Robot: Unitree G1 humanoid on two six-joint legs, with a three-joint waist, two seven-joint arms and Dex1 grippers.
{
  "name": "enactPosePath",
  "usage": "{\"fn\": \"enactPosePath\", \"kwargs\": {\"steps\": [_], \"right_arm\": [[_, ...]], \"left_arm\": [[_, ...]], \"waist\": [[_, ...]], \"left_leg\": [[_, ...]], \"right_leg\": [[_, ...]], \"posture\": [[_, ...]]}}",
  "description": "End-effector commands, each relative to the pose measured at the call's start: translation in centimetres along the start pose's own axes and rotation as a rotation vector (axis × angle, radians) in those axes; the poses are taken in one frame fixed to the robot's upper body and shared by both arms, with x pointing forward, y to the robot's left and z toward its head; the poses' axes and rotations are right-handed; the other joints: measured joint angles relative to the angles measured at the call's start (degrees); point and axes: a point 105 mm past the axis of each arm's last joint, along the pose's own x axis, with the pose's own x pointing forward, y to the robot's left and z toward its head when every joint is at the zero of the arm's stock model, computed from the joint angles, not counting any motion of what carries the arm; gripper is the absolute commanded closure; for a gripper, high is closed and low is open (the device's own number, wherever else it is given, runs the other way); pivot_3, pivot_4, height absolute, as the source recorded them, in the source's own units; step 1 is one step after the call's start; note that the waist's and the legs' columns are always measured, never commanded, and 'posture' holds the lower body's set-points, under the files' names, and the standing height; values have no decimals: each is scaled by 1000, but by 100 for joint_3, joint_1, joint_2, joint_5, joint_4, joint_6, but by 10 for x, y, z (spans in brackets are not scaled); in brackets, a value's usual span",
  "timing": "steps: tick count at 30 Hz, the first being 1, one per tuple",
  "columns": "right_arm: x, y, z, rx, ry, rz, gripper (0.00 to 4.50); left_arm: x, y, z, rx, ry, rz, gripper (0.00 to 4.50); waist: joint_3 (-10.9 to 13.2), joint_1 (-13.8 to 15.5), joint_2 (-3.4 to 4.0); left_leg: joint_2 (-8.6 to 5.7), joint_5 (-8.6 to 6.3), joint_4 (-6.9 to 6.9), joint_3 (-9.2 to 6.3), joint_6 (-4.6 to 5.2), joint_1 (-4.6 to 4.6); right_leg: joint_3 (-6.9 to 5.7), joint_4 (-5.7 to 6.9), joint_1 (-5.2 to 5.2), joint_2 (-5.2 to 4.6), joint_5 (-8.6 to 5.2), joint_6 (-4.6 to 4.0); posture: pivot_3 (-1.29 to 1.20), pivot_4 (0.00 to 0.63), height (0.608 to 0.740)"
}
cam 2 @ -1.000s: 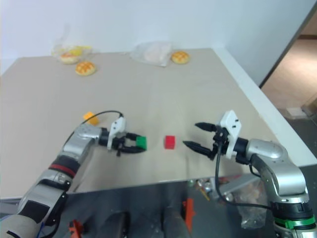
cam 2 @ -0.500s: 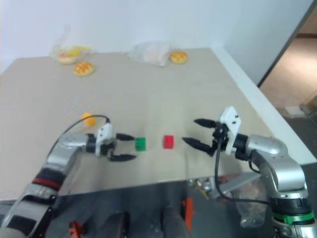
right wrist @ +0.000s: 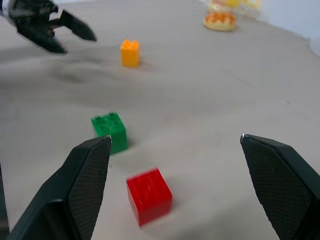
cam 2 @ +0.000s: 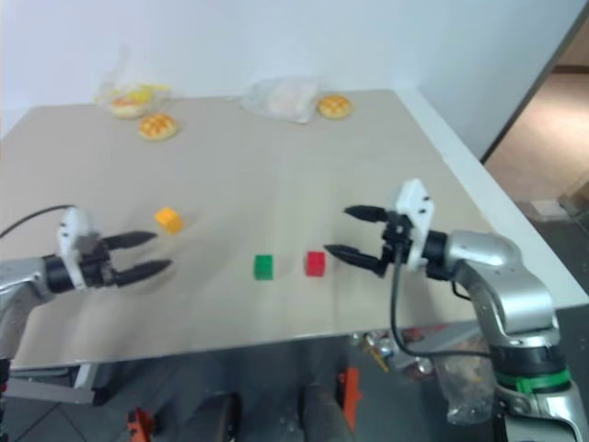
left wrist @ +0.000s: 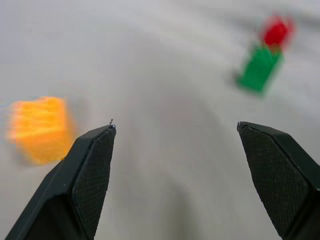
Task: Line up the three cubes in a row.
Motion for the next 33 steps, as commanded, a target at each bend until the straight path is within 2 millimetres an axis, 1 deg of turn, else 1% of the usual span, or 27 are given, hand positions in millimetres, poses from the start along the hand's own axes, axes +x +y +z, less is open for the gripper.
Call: {"fn": "enactPosePath", "kwargs": {"steps": [1,3,6,10,13,16,22,25,30,31,33], "right_arm": [[17,2,15,-70,-36,16,193],[24,1,18,-64,-54,18,193],[32,1,19,-69,-67,30,193],[37,2,20,-76,-79,43,193],[38,2,21,-77,-87,46,193],[36,4,22,-80,-89,49,193],[36,7,25,-84,-100,45,193],[33,6,26,-81,-101,34,193],[29,5,24,-79,-94,16,193],[29,4,24,-79,-93,10,193],[28,4,24,-77,-93,3,193]], "left_arm": [[-20,15,4,-54,-53,151,473],[-25,18,-3,-73,-49,186,473],[-27,20,-14,-72,-16,211,473],[-20,27,-19,-65,-14,232,473],[-9,34,-22,-72,-28,237,473],[5,39,-26,-60,-12,212,473],[38,56,-24,-52,-19,200,473],[46,63,-25,-50,-18,209,473],[55,69,-28,-54,-15,210,473],[57,70,-28,-54,-16,211,718],[59,70,-26,-57,-29,206,1346]], "waist": [[0,-8,0],[0,-1,0],[-1,20,-3],[-2,47,-4],[-2,44,-4],[-3,40,-6],[-4,41,-7],[-4,21,-8],[-4,23,-8],[-4,27,-8],[-4,28,-8]], "left_leg": [[3,0,-3,0,0,1],[4,0,-8,-3,0,0],[1,-1,-8,-3,-2,-3],[-5,-2,-7,-4,-3,-7],[-8,-1,-5,-3,-4,-7],[-6,-1,-4,-2,-4,-5],[-5,-1,-4,-6,-4,-7],[-7,-1,-4,-3,-4,-8],[-5,-2,-7,-6,-4,-8],[-5,-2,-7,-7,-4,-9],[-6,-2,-6,-9,-4,-10]], "right_leg": [[-1,0,-2,4,0,0],[-3,0,-4,6,-1,-2],[-3,0,-4,4,0,-2],[-3,-1,-2,-2,-2,-4],[-3,-2,-1,-5,-1,-2],[-3,-1,0,-2,2,0],[-4,0,-1,3,12,16],[-1,-2,-1,1,18,26],[-2,-1,-3,4,17,26],[-3,-1,-3,4,17,26],[-4,-1,-2,4,18,27]], "posture": [[0,150,740],[0,150,740],[0,150,740],[0,150,740],[0,150,740],[0,150,740],[0,150,740],[0,150,740],[0,150,740],[0,150,740],[0,150,740]]}}
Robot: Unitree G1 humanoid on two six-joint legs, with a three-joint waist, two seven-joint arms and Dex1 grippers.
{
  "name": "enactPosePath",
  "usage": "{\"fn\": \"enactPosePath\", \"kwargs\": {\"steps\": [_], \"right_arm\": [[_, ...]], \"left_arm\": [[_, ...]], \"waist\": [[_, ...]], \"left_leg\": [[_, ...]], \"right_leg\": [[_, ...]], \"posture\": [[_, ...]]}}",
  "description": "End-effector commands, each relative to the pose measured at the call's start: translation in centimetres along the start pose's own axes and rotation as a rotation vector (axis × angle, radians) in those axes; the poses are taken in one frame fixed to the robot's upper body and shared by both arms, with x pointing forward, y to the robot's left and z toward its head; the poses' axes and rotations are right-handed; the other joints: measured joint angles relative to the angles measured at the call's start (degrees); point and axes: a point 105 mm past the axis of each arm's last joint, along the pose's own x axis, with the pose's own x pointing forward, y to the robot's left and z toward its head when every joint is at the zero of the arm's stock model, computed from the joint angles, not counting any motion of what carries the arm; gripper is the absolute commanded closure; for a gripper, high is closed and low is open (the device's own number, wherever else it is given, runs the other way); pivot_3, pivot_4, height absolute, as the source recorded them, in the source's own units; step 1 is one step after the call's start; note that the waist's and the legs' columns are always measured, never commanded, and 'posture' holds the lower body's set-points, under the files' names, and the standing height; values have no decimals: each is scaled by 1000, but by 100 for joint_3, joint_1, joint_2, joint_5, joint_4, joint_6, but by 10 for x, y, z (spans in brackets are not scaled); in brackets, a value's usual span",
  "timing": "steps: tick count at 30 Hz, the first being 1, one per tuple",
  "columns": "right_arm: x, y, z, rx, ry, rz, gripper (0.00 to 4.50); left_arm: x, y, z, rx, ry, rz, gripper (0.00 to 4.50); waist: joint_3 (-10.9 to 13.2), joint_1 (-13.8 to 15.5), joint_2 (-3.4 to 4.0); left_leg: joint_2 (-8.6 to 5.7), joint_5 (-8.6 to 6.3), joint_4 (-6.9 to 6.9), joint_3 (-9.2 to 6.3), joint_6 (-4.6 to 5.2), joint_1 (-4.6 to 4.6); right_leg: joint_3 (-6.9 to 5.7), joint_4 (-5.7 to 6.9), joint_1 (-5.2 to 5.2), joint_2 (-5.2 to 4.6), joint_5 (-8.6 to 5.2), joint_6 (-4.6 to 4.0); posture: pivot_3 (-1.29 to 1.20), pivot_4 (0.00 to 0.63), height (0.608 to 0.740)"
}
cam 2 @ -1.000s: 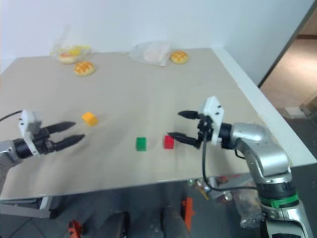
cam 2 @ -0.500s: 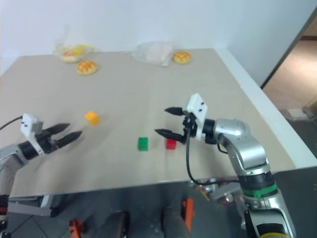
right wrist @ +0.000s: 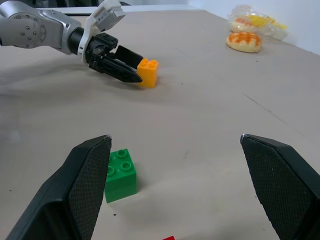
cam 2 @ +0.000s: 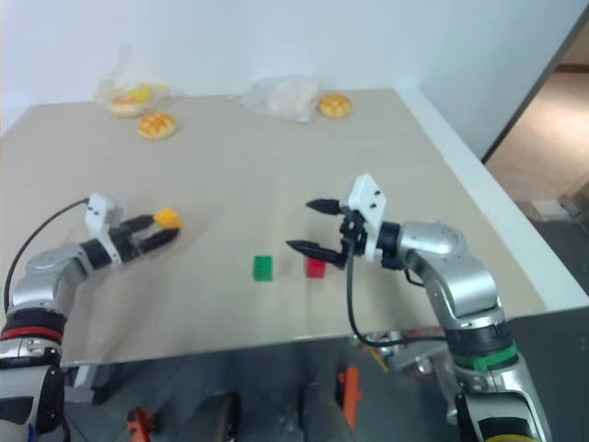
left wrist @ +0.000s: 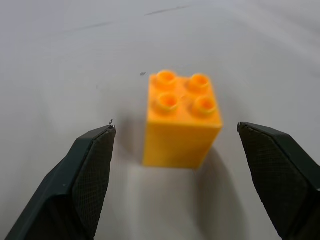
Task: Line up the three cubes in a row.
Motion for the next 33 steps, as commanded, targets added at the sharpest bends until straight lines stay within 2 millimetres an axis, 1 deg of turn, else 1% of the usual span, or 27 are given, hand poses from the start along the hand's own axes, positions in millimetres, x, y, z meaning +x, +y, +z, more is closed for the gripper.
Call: {"fn": "enactPosePath", "kwargs": {"steps": [1,3,4,6,7,9,10,12,13,14,15,17,19,22,25,30,33], "right_arm": [[-7,-2,15,-47,-38,-26,193],[-8,-2,14,-45,-37,-29,193],[-9,-2,14,-44,-36,-30,193],[-9,-2,13,-43,-35,-33,193],[-9,-2,13,-42,-35,-34,193],[-10,-3,14,-43,-36,-37,193],[-10,-3,14,-44,-36,-39,193],[-10,-4,14,-44,-36,-39,193],[-11,-4,15,-44,-35,-36,193],[-14,-3,15,-40,-32,-29,193],[-15,-3,16,-37,-30,-23,193],[-21,2,15,-26,-23,6,193],[-26,5,14,-20,-16,14,193],[-30,3,12,-16,-7,-8,193],[-31,4,13,-11,-11,-20,193],[-30,5,13,-13,-9,-25,193],[-32,4,14,-16,-6,-30,193]], "left_arm": [[4,0,14,32,-51,-16,1678],[4,-2,14,41,-50,-29,2343],[5,-2,13,46,-47,-27,2836],[6,-1,13,54,-41,-23,3208],[7,-1,13,58,-35,-24,3203],[12,-10,14,90,-29,-66,3203],[15,-20,18,107,-39,-123,3203],[17,-34,22,127,-49,-204,3203],[17,-47,21,169,-23,-281,3203],[14,-61,13,238,26,-379,3203],[10,-71,7,284,63,-451,3203],[0,-85,-6,356,132,-572,3203],[-6,-90,-11,371,157,-638,3203],[-7,-92,-14,365,171,-668,3203],[-1,-96,-21,378,187,-702,3203],[11,-105,-19,360,157,-740,3203],[15,-109,-21,356,160,-756,3203]], "waist": [[0,0,0],[0,0,-1],[0,0,-1],[0,0,-1],[0,0,-1],[0,0,-1],[0,0,-1],[-1,6,-1],[-1,11,-1],[-1,9,-1],[-1,8,-1],[-1,5,-1],[-1,5,-1],[-1,3,0],[-1,3,0],[-2,40,0],[-2,83,1]], "left_leg": [[-1,0,1,1,0,0],[-2,0,1,1,0,0],[-2,0,1,1,0,0],[-1,0,1,0,0,0],[-1,0,1,0,0,0],[-1,0,1,0,0,0],[-2,0,2,0,0,0],[-3,0,2,0,0,-2],[-4,0,3,0,0,-2],[-4,0,3,0,0,-4],[-4,0,3,2,0,-3],[-5,-1,0,4,-1,-3],[-1,-2,-4,2,1,-1],[3,-3,-4,1,3,5],[2,-3,3,2,4,6],[-7,-3,13,2,3,4],[-13,-2,20,2,3,-3]], "right_leg": [[1,0,0,-1,0,1],[2,0,1,-3,1,2],[1,0,1,-2,1,2],[1,0,1,-2,1,2],[1,0,0,-2,1,2],[1,0,0,-1,1,2],[1,0,1,-2,2,3],[1,0,1,-3,2,3],[1,0,2,-4,2,4],[1,-1,2,-4,2,4],[4,-1,2,-4,1,4],[6,-2,1,-4,-2,2],[3,-2,-1,-3,-8,-6],[2,1,1,3,-16,-20],[3,2,4,2,-18,-28],[6,1,13,-5,-16,-22],[6,0,18,-12,-19,-14]], "posture": [[0,150,740],[0,150,740],[0,150,740],[0,150,740],[0,150,740],[0,150,740],[0,150,740],[0,150,740],[0,150,740],[0,150,740],[0,150,740],[0,150,740],[0,150,740],[0,150,740],[0,150,740],[0,150,740],[0,150,740]]}}
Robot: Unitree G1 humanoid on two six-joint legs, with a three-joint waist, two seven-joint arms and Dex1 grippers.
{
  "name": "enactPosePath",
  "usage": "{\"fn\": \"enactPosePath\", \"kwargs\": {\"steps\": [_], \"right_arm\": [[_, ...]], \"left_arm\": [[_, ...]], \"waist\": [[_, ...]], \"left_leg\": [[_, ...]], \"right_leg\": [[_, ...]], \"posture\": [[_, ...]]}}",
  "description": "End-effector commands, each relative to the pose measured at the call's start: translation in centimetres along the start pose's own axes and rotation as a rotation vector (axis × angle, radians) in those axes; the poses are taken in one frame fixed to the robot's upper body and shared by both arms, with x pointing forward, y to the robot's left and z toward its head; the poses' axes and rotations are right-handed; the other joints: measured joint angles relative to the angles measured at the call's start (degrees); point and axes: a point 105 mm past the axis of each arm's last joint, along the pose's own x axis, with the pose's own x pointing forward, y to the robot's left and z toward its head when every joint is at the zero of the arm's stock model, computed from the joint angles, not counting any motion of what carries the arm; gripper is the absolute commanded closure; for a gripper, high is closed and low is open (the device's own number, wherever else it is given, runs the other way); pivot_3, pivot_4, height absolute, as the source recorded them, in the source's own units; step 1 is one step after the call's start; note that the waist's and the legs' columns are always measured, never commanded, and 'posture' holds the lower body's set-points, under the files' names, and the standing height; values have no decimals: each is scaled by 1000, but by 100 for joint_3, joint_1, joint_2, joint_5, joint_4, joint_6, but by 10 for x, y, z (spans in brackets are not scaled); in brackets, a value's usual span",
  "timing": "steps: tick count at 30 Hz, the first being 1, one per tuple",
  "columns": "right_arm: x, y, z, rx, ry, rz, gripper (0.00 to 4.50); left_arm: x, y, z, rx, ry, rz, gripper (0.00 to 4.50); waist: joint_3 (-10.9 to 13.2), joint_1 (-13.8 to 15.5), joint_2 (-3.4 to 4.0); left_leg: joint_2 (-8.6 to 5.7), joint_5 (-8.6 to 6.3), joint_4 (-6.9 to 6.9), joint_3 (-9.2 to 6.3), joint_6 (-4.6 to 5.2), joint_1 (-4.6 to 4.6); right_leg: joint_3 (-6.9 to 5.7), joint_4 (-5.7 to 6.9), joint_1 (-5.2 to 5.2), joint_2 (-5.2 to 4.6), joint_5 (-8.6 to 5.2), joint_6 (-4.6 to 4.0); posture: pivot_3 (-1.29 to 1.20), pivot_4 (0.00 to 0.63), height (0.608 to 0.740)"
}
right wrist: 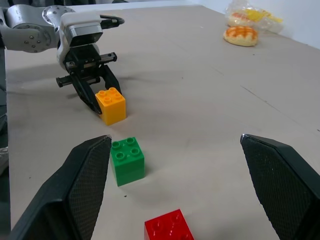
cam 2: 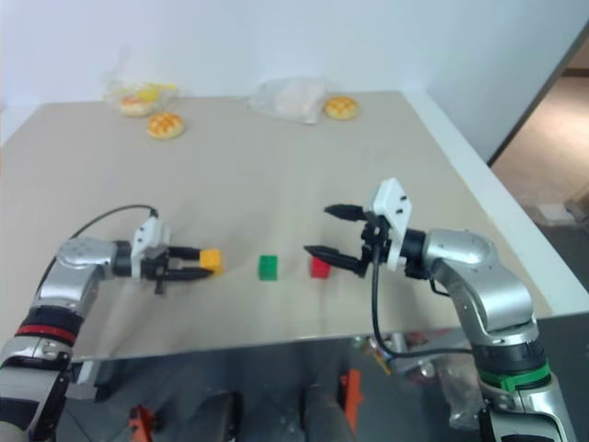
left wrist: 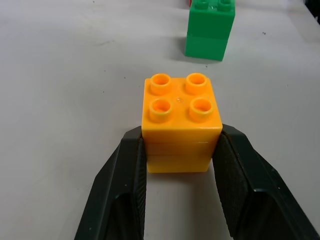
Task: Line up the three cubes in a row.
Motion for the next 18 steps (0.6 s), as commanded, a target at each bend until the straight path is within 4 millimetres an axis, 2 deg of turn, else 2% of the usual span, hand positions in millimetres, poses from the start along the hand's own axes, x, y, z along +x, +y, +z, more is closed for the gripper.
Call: {"fn": "enactPosePath", "kwargs": {"steps": [1,6,12,18], "right_arm": [[-6,0,14,-49,-28,-10,193],[-6,0,15,-50,-26,-12,193],[-4,0,14,-47,-24,-8,193],[-3,0,13,-44,-22,-7,193]], "left_arm": [[15,-8,-6,-8,23,-74,3203],[24,-13,0,-28,-18,-106,3203],[32,-20,18,-25,-73,-148,3203],[25,-20,6,-22,-12,-146,3203]], "waist": [[0,29,0],[-1,83,0],[0,72,0],[0,22,0]], "left_leg": [[-2,0,2,0,0,0],[-6,0,3,0,0,-1],[-8,0,2,0,-1,-6],[6,0,-4,-2,0,0]], "right_leg": [[0,-1,2,-2,0,1],[1,-2,5,-8,-2,8],[1,-6,4,-10,-5,13],[0,-1,-2,8,-3,8]], "posture": [[0,150,740],[0,150,740],[0,150,740],[0,150,740]]}}
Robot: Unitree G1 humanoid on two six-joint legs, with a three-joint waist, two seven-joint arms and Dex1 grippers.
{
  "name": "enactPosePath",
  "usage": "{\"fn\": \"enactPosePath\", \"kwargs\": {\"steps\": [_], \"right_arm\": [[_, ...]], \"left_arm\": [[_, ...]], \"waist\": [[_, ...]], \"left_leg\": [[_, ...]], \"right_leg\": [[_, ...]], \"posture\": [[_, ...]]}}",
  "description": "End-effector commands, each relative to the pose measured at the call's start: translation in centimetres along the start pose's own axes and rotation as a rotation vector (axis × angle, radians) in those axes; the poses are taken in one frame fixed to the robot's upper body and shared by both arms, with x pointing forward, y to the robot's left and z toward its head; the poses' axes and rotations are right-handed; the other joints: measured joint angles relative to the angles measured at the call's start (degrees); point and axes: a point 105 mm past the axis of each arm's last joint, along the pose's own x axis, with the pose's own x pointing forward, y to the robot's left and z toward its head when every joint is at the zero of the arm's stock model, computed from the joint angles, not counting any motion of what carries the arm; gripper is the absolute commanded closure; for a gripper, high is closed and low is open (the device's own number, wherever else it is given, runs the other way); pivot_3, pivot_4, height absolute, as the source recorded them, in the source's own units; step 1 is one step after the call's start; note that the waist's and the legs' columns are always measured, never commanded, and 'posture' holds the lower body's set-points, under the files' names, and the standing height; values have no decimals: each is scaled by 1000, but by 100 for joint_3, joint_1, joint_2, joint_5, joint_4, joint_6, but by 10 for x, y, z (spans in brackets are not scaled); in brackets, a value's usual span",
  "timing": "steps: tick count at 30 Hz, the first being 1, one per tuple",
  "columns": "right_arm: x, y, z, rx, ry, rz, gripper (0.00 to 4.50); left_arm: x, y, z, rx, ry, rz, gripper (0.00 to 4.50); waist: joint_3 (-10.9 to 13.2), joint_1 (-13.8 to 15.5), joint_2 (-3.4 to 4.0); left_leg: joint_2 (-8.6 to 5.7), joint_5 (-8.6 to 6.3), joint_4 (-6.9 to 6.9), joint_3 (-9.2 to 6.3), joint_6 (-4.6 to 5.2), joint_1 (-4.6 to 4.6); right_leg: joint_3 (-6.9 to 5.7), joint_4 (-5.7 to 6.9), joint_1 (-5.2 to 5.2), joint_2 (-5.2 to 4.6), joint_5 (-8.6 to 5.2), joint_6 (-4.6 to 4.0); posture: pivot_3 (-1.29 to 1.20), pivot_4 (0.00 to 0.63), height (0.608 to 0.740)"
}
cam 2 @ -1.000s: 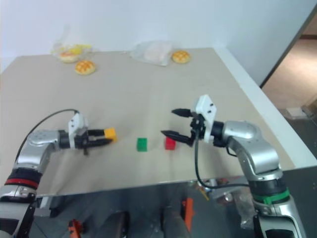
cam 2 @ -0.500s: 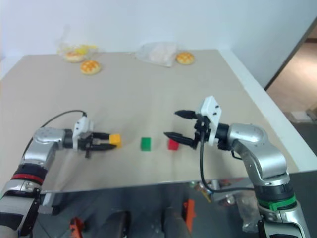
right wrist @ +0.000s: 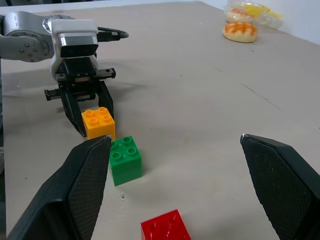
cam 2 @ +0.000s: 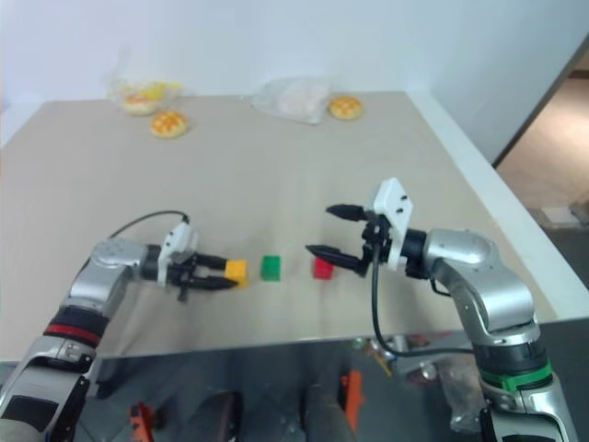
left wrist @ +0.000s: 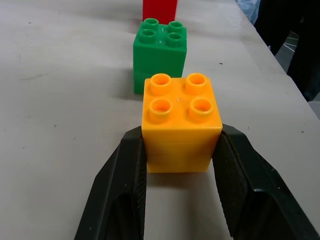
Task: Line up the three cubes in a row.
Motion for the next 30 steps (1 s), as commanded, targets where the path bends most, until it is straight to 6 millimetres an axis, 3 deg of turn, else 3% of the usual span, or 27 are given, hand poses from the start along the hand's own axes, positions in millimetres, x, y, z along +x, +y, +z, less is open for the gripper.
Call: {"fn": "enactPosePath", "kwargs": {"steps": [1,10,21,28,30], "right_arm": [[-2,2,14,-48,-33,3,193],[-3,2,14,-48,-29,8,193],[-1,2,14,-49,-29,22,193],[0,2,14,-50,-28,27,193],[0,1,14,-49,-28,24,193]], "left_arm": [[-7,-1,-8,6,38,6,3203],[-32,20,-8,21,48,118,3203],[-46,15,-15,12,70,132,3203],[-43,12,-17,-1,63,124,3203],[-42,12,-16,-12,54,127,2134]], "waist": [[0,-16,0],[0,-95,0],[0,-147,0],[0,-162,0],[0,-163,0]], "left_leg": [[0,0,0,0,0,1],[1,12,1,1,19,9],[12,29,-3,5,47,14],[18,28,-24,1,48,15],[19,28,-24,1,48,15]], "right_leg": [[0,1,0,0,0,0],[1,1,3,2,9,-12],[7,1,-1,17,23,-31],[7,4,-11,28,23,-32],[7,3,-11,29,23,-32]], "posture": [[0,150,740],[0,150,740],[0,150,740],[0,150,740],[0,150,740]]}}
